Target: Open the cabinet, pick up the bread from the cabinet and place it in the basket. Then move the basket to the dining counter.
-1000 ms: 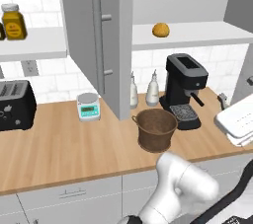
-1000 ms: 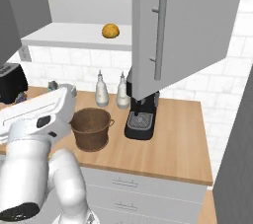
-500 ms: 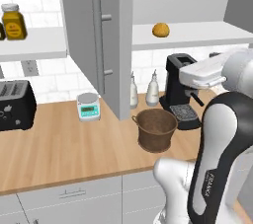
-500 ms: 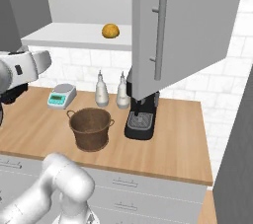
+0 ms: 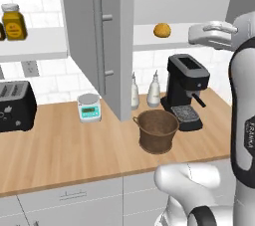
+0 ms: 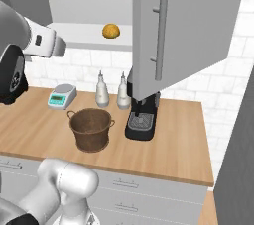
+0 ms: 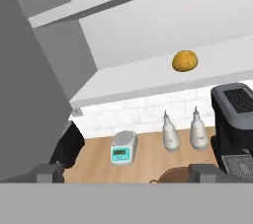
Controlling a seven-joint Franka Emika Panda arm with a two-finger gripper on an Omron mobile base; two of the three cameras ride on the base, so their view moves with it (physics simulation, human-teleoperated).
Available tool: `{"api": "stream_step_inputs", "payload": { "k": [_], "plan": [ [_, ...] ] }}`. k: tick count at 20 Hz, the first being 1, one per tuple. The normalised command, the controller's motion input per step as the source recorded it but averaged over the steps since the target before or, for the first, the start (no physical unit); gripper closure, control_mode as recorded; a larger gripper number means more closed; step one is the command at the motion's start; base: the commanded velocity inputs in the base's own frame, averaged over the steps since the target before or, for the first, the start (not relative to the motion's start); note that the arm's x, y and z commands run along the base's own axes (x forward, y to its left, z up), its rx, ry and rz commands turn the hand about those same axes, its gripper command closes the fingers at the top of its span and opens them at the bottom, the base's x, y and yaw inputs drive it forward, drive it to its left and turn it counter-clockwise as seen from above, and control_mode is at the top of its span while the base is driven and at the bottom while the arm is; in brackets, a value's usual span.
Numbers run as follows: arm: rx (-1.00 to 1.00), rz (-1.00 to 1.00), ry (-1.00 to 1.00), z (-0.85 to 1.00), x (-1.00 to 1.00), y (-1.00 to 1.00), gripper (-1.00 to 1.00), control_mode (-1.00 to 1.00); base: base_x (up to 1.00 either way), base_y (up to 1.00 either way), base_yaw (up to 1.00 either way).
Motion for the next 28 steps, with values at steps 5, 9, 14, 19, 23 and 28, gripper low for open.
{"api": "stream_step_inputs", "payload": {
  "k": [5, 9, 14, 19, 23, 28],
  "plan": [
    [0.08, -0.30, -0.01, -0.60, 0.88, 0.01, -1.00, -1.00, 0.00, 0.00, 0.00],
    [0.01, -0.24, -0.08, -0.51, 0.79, 0.00, -1.00, -1.00, 0.00, 0.00, 0.00],
    [0.00, -0.05, 0.07, 0.23, 0.71, -0.01, -1.00, -1.00, 0.00, 0.00, 0.00],
    [0.00, 0.00, 0.13, 0.20, 0.46, -0.22, -1.00, -1.00, 0.00, 0.00, 0.00],
    [0.00, 0.00, 0.06, 0.02, 0.36, -0.29, -1.00, -1.00, 0.00, 0.00, 0.00],
    [0.00, 0.00, 0.00, 0.00, 0.41, -0.29, -1.00, -1.00, 0.00, 0.00, 0.00]
  ]
}}
